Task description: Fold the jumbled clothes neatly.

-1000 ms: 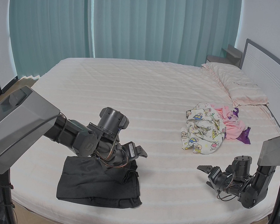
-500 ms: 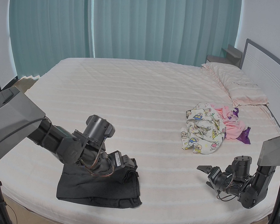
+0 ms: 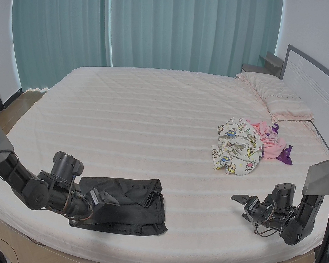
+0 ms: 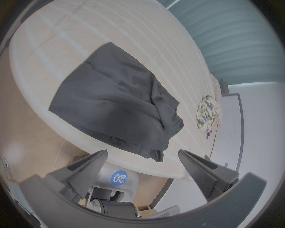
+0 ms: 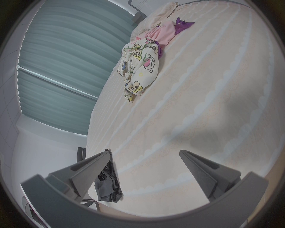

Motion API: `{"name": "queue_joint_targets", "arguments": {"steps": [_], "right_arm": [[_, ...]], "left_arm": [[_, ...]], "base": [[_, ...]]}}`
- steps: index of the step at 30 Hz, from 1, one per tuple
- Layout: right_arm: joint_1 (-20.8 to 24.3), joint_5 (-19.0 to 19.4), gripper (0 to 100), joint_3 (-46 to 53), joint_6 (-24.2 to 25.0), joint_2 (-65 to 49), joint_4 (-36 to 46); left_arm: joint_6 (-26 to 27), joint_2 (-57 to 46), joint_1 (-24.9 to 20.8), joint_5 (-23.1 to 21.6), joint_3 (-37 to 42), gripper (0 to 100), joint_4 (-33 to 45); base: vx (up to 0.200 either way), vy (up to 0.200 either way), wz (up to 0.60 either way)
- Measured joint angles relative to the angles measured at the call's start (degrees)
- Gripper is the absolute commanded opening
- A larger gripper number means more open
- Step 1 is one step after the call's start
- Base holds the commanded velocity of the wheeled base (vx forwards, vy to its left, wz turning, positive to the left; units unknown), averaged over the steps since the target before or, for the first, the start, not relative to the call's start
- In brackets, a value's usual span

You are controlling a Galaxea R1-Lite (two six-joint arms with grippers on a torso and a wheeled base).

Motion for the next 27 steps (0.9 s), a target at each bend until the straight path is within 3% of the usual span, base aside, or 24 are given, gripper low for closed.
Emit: {"name": "queue_joint_targets", "arguments": {"steps": [6,27], "right_arm": [[0.0,0.0,100,0.1,0.0,0.2,0.0],[3.5,-0.8,100,-2.8,-0.8,0.0,0.4]], "left_arm": [[-1.7,-1.9,4.3,-1.3,1.9,100,-1.0],[-2.3,-3.3,17.5,-10.3,3.1,100,-5.0]], "base": [[0.000,0.000,0.00],[0.000,0.200,0.00]]}}
